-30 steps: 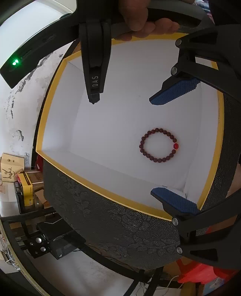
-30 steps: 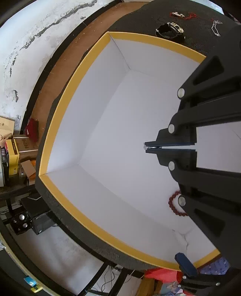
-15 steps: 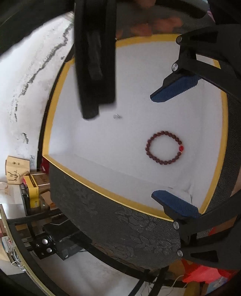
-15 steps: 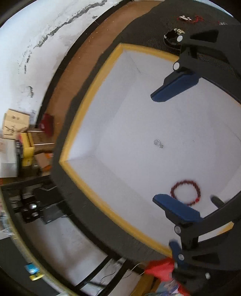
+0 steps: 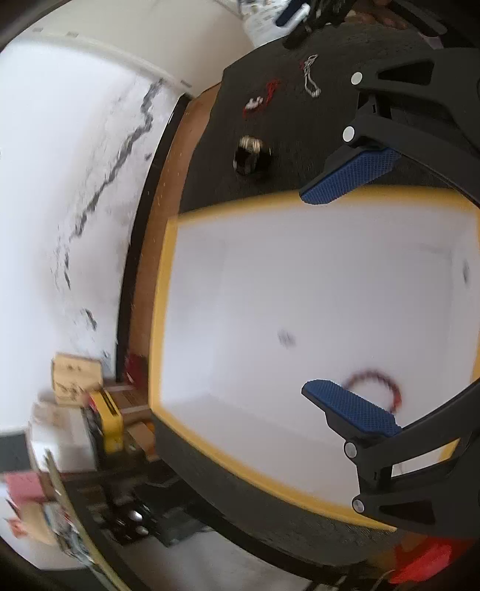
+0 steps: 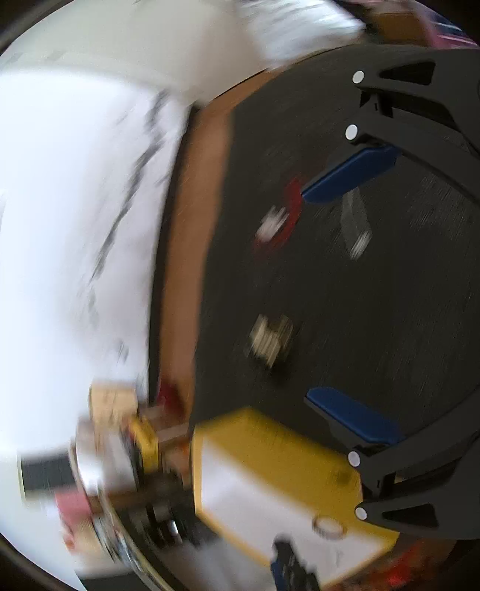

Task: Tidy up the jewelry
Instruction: 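Move both tools back over the rug toward the watch and chain, then close left tool around the black-and-gold wristwatch band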

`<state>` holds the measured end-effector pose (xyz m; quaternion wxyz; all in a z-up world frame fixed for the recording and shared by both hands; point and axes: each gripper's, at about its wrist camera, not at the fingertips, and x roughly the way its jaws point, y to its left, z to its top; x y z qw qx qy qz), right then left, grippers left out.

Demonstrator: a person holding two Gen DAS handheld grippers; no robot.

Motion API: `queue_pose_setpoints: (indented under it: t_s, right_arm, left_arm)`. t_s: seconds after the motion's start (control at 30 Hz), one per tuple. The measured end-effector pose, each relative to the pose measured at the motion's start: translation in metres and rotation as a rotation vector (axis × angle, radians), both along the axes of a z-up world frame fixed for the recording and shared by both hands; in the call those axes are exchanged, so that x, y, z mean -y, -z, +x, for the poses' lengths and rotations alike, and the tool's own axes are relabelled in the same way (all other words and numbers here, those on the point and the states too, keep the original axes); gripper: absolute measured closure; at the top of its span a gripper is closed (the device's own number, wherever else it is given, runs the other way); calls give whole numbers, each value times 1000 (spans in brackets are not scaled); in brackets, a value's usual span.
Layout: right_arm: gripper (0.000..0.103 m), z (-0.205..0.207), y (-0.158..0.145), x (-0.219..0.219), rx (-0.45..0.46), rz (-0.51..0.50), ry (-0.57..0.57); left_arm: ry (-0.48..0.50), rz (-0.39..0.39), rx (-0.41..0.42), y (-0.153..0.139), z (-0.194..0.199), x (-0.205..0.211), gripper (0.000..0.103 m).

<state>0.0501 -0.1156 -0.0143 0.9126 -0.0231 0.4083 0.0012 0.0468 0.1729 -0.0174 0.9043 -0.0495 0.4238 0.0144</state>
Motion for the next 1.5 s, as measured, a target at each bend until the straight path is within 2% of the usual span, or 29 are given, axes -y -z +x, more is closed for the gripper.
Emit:
queue_pose_setpoints:
  t_s: [0.07,0.17,0.4,0.53,0.63,0.8,0.93,1.5]
  right_arm:
    - [7,-2,9,37,-32,33,61]
    - [7,-7,10,72,-21,54,104]
    - [7,-10,32,104,-68,53,91]
    - [7,-12,33,112,-80,49,62]
    - [7,-16,26,114,-52,39,37]
    - [7,-16,24,124,-69,94,40]
    - [7,-17,20,124,-57,89,43]
    - [7,-5,30,106,-84,84,22]
  left_arm:
    - [37,7,13,-1,3,23,10]
    - [120,20,15,4,17,76,10]
    - [278,89,8,33,42,178,10]
    - [309,140,12,48,49,213,10]
    - [304,149,-1,55,55,224,10]
    - [269,142,0,56,62,220,10]
    - [247,129,-2,57,69,219,10]
    - [194,111,-53,76,96,206,10]
